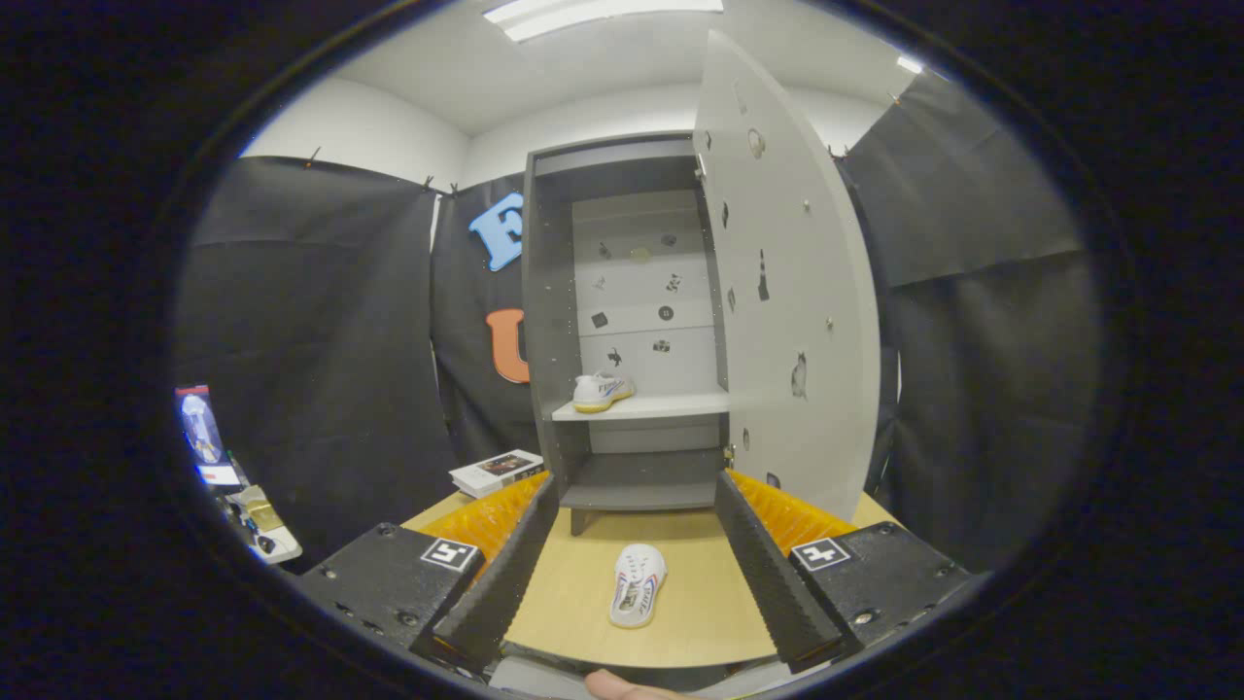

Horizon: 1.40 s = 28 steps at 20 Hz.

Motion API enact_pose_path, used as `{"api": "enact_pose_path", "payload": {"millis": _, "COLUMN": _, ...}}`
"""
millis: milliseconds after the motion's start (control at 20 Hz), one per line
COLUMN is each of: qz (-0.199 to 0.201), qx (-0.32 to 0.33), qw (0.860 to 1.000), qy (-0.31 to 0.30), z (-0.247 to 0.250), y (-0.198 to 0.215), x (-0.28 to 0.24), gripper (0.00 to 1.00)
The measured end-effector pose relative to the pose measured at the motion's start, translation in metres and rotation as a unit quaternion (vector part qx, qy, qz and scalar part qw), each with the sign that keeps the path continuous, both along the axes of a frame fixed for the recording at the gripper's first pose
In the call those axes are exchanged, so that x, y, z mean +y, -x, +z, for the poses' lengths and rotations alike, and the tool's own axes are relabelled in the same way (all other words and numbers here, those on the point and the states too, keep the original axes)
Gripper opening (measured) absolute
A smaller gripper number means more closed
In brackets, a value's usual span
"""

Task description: Open the shoe cabinet door, grab the shoes and put them into the shoe cabinet, then close the shoe cabinet door.

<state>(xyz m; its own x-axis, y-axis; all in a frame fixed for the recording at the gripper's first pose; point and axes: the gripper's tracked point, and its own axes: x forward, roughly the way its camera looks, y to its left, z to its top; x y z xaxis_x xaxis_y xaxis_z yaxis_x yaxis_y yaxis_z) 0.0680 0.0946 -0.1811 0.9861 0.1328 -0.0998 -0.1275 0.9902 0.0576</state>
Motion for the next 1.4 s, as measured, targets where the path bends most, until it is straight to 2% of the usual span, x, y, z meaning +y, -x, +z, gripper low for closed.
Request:
{"api": "enact_pose_path", "payload": {"millis": 100, "qz": -0.024, "qx": 0.005, "qw": 0.999, "qy": -0.02, "z": -0.026, "y": -0.021, "x": 0.002, "gripper": 1.0}}
{"api": "enact_pose_path", "payload": {"millis": 250, "qz": -0.033, "qx": 0.019, "qw": 0.999, "qy": -0.031, "z": -0.065, "y": -0.053, "x": 0.009, "gripper": 1.0}}
{"api": "enact_pose_path", "payload": {"millis": 600, "qz": -0.012, "qx": 0.093, "qw": 0.996, "qy": 0.0, "z": -0.177, "y": -0.112, "x": 0.043, "gripper": 1.0}}
{"api": "enact_pose_path", "payload": {"millis": 850, "qz": -0.015, "qx": 0.167, "qw": 0.986, "qy": 0.016, "z": -0.258, "y": -0.142, "x": 0.062, "gripper": 1.0}}
{"api": "enact_pose_path", "payload": {"millis": 1050, "qz": -0.058, "qx": 0.214, "qw": 0.974, "qy": 0.04, "z": -0.311, "y": -0.164, "x": 0.047, "gripper": 0.93}}
{"api": "enact_pose_path", "payload": {"millis": 1150, "qz": -0.06, "qx": 0.235, "qw": 0.97, "qy": 0.03, "z": -0.328, "y": -0.166, "x": 0.046, "gripper": 0.91}}
{"api": "enact_pose_path", "payload": {"millis": 1250, "qz": -0.065, "qx": 0.236, "qw": 0.969, "qy": 0.035, "z": -0.33, "y": -0.17, "x": 0.042, "gripper": 0.82}}
{"api": "enact_pose_path", "payload": {"millis": 1350, "qz": -0.075, "qx": 0.244, "qw": 0.967, "qy": 0.028, "z": -0.336, "y": -0.175, "x": 0.038, "gripper": 0.63}}
{"api": "enact_pose_path", "payload": {"millis": 1400, "qz": -0.05, "qx": 0.246, "qw": 0.968, "qy": 0.008, "z": -0.339, "y": -0.182, "x": 0.05, "gripper": 0.39}}
